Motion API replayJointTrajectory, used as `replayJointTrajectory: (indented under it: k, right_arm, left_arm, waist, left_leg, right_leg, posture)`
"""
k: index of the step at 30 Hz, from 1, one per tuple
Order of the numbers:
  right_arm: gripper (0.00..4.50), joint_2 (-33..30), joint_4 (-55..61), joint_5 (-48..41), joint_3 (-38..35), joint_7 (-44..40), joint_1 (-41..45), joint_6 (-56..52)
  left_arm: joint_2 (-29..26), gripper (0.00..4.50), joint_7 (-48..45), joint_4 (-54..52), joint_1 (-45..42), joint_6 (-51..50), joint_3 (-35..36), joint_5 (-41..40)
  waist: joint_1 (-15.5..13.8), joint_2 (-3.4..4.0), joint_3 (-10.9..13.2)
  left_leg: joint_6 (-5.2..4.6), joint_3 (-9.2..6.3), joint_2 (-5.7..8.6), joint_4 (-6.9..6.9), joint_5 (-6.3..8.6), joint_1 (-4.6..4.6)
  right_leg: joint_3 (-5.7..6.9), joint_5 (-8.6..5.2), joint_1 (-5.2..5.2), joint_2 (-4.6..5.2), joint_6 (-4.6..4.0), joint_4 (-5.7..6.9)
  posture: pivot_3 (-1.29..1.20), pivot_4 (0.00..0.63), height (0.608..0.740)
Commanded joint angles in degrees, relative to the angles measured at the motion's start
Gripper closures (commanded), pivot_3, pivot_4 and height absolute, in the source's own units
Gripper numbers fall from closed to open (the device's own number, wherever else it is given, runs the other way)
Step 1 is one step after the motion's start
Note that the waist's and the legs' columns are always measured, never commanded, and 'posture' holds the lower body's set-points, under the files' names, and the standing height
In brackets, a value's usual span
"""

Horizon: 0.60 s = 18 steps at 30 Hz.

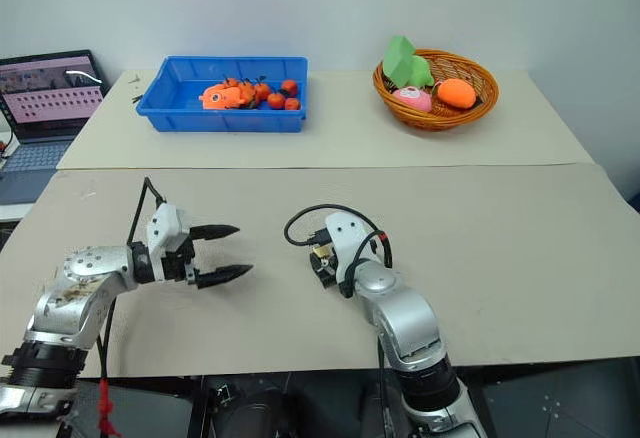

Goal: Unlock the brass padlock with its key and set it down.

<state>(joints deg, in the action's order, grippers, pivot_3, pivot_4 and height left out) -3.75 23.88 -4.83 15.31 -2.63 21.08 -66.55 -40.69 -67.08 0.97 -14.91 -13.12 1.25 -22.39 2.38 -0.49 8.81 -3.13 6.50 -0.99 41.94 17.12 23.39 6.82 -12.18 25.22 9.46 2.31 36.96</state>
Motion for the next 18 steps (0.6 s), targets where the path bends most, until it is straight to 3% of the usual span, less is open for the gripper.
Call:
replayJointTrajectory:
  k: [1,12,18]
  right_arm:
    - [0.14,0.8,0.0,0.6,-0.1,0.3,0.5,1.7]
    - [0.14,-0.5,0.6,0.4,1.5,-1.8,-0.1,3.0]
    - [0.14,3.2,0.3,-0.2,2.4,-2.0,2.1,2.8]
  left_arm:
    - [-0.8,0.0,-1.4,-2.1,-0.1,1.0,0.7,-0.8]
    - [1.3,0.0,1.3,-5.1,4.3,-0.2,0.7,-1.4]
    - [1.1,0.0,1.4,-5.5,3.9,-0.6,0.5,-1.2]
  waist:
    - [-0.1,0.0,0.0]
    - [0.1,0.0,0.0]
    - [0.1,0.0,0.0]
  left_leg:
    - [0.0,0.0,0.0,0.0,0.0,-0.01]
    - [0.0,-0.01,-0.02,-0.03,-0.01,-0.08]
    - [0.0,-0.03,-0.04,-0.03,-0.01,-0.07]
  right_leg:
    - [0.0,0.0,-0.01,0.0,0.0,0.0]
    - [-0.03,0.0,-0.05,0.0,0.0,0.03]
    - [-0.03,0.0,-0.03,0.0,0.0,0.02]
  posture:
    - [0.0,0.15,0.692]
    - [0.0,0.15,0.692]
    - [0.0,0.15,0.692]
